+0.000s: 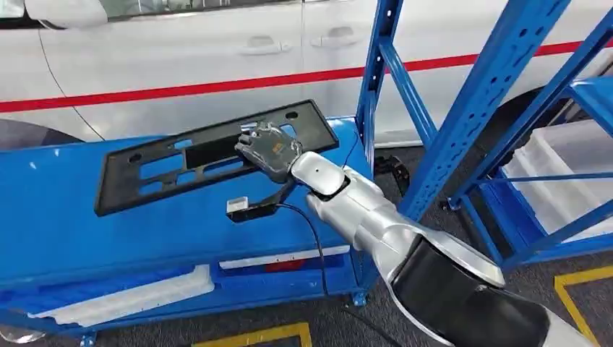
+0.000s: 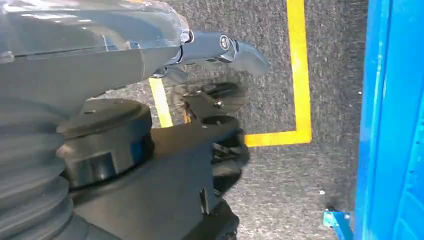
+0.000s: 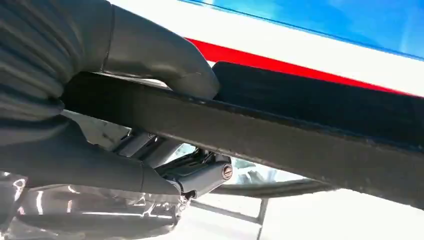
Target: Take the parts from the cabinet and place them on the table.
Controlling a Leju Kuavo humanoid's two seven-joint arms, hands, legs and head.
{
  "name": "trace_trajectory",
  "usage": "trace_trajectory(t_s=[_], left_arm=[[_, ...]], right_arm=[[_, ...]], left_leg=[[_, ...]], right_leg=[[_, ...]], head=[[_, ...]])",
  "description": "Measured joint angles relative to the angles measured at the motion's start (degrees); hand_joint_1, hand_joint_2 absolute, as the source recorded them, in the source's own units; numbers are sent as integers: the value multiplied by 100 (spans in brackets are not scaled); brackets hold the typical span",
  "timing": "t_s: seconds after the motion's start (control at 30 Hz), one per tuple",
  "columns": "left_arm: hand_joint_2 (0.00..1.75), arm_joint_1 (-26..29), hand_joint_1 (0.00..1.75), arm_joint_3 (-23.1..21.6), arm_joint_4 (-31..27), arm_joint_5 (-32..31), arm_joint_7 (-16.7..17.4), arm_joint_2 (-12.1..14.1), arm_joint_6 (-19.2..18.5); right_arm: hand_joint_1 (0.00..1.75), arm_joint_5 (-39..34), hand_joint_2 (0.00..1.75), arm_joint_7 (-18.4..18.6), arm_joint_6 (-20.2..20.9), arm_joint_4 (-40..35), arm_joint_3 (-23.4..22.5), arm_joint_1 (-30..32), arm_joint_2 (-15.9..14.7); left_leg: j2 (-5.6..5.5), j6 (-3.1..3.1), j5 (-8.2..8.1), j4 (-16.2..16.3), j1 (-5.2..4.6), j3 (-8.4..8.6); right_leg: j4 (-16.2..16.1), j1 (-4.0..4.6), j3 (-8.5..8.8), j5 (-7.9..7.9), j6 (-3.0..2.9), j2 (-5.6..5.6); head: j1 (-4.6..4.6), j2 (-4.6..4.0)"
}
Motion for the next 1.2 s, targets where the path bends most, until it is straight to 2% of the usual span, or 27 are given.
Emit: trace_trajectory(t_s=[0.03, 0.07, 0.1, 0.13, 0.17, 0.2, 0.23, 0.27, 0.37, 0.4, 0.43, 0.5, 0.57, 0.6, 0.63, 0.7, 0.73, 0.77, 0.87, 0.9, 0.93, 0.97, 1.03, 1.07, 1.1, 1.13, 1.2], left_arm=[[175, 0, 0, 0, 0, 0, -7, 9, 2], [175, 0, 0, 0, 0, 0, -11, 15, 2], [175, 2, 0, 0, 0, 0, -11, 22, 2], [175, 3, 0, 0, 0, 0, -11, 26, 2], [175, 3, 0, 0, 0, 0, -11, 33, 4], [175, 0, 0, 0, 0, -2, -13, 39, 15], [175, -8, 0, 0, 0, -4, -11, 37, 17], [175, -6, 0, 0, 0, -9, -13, 35, 17], [175, -7, 0, 0, 0, -11, -11, 42, 20], [175, -8, 0, 0, 0, -11, -11, 39, 17], [175, -13, 0, 0, 0, -15, -13, 39, 17], [175, -26, 0, 0, 0, -18, -11, 44, 17], [175, -22, 0, 0, 0, -26, -11, 44, 17], [175, -15, 0, 0, 0, -26, -11, 44, 20], [175, -13, 0, 0, 0, -28, -11, 46, 24], [175, -14, 0, 0, 0, -33, -11, 46, 37], [175, -15, 0, 0, 0, -33, -11, 37, 42], [175, -15, 0, 0, 0, -29, -11, 17, 50], [175, -24, 0, 0, 0, -42, -2, 4, 52], [175, -20, 0, 0, 0, -42, -2, 6, 59], [175, -18, 0, 0, 0, -44, -2, 11, 72], [175, -21, 0, 0, 0, -44, 0, 11, 85], [175, -17, 0, 0, 0, -46, 7, 13, 103], [175, -11, 0, 0, 0, -48, 9, 22, 103], [175, -4, 0, 0, 0, -48, 13, 24, 103], [175, 0, 0, 0, 0, -50, 22, 28, 105], [175, 0, 0, 0, 0, -66, 31, 42, 107]], right_arm=[[175, -15, 175, -22, 0, -20, 0, 2, 2], [175, -22, 175, -41, 0, -39, 2, 5, 4], [175, -35, 175, -57, 6, -63, 4, 7, 4], [175, -50, 175, -61, 9, -87, 4, 7, 4], [175, -63, 175, -61, 11, -127, 7, 6, 4], [175, -79, 175, -61, 11, -177, 7, 2, 9], [175, -94, 175, -63, 9, -219, 7, -4, 15], [175, -116, 175, -63, 11, -260, 7, -8, 17], [175, -186, 175, -83, 20, -336, 24, -3, 24], [175, -207, 175, -94, 28, -352, 39, -4, 22], [175, -223, 175, -118, 33, -380, 48, -5, 17], [175, -247, 175, -124, 33, -424, 83, 4, 17], [175, -271, 175, -122, 33, -444, 129, 54, 11], [175, -277, 175, -120, 33, -454, 146, 101, 2], [175, -277, 175, -114, 33, -454, 162, 135, -7], [175, -277, 175, -94, 35, -485, 201, 155, -9], [175, -277, 175, -85, 35, -507, 212, 151, -7], [175, -280, 175, -74, 35, -533, 223, 153, -4], [175, -286, 175, -52, 39, -548, 260, 164, -9], [175, -299, 175, -35, 48, -553, 275, 167, -9], [175, -312, 175, -17, 57, -568, 286, 170, -7], [175, -323, 175, -6, 59, -594, 293, 168, -4], [175, -356, 175, -2, 59, -616, 299, 200, -9], [175, -372, 175, -4, 59, -616, 306, 241, -20], [175, -382, 175, -4, 57, -616, 313, 287, -31], [175, -398, 175, -4, 50, -620, 324, 331, -46], [175, -417, 175, -4, 46, -640, 330, 386, -79]], left_leg=[[0, -37, -222, 477, 25, -160], [1, -78, -303, 769, 51, -241], [1, -107, -241, 768, 76, -197], [2, -141, -85, 528, 104, -25], [5, -171, 122, 92, 135, 247], [11, -225, 338, -523, 180, 614], [1, -273, 221, -839, 184, 772], [-72, -138, 321, -779, 120, 762], [-70, -3, 322, -767, 108, 665], [-62, 79, 367, -800, 136, 646], [-55, 142, 402, -801, 129, 612], [-51, 230, 455, -800, 97, 524], [-50, 270, 506, -796, 47, 449], [-53, 283, 529, -795, 21, 422], [-59, 287, 552, -795, -7, 399], [-69, 292, 588, -795, -62, 379], [-64, 291, 600, -795, -59, 375], [-57, 249, 627, -795, -94, 344], [-37, 158, 702, -834, -30, 338], [-42, 115, 729, -872, -76, 342], [-43, 108, 620, -797, -48, 300], [-43, 82, 404, -579, -50, 214], [-43, 9, -123, 361, -2, -127], [-42, -26, -274, 733, 18, -256], [-42, -49, -299, 891, 38, -283], [-40, -83, -194, 755, 61, -176], [-37, -141, 192, -115, 115, 349]], right_leg=[[5, 0, -44, 28, 8, -1], [18, -7, -87, 55, 24, -3], [36, -22, -126, 72, 48, -5], [62, -42, -163, 87, 72, -6], [94, -68, -197, 93, 93, -6], [156, -100, -234, 83, 139, -5], [205, -94, -288, 76, 189, -1], [233, -79, -334, 96, 239, 16], [241, -65, -375, 176, 355, 37], [255, -85, -404, 161, 377, 38], [393, -96, -464, -12, 388, 32], [1174, -91, -787, -521, 398, 34], [1941, -81, -1068, -841, 392, 35], [2017, -72, -1055, -818, 370, 36], [1804, -43, -904, -684, 324, 36], [834, 25, -325, -270, 167, 39], [375, 86, -78, -197, 51, 37], [287, 92, -28, -247, -2, 13], [239, 145, -57, -148, -16, 17], [112, 94, -28, -63, -23, 8], [34, 58, -9, 9, 20, -36], [2, 38, -34, 47, -13, -29], [5, 29, -111, 102, -6, -30], [14, 26, -145, 125, 1, -33], [29, 15, -180, 144, 20, -33], [50, 0, -217, 158, 43, -33], [124, -42, -281, 165, 76, -32]], head=[[2, 0], [2, 0], [2, 0], [2, 0], [2, 0], [2, 0], [2, 0], [4, 0], [7, 0], [9, 0], [9, 0], [7, 0], [7, 0], [7, 0], [9, 0], [7, 0], [7, 0], [2, 0], [2, 0], [2, 0], [4, 0], [0, 0], [2, 0], [2, 0], [2, 0], [2, 0], [2, 0]])
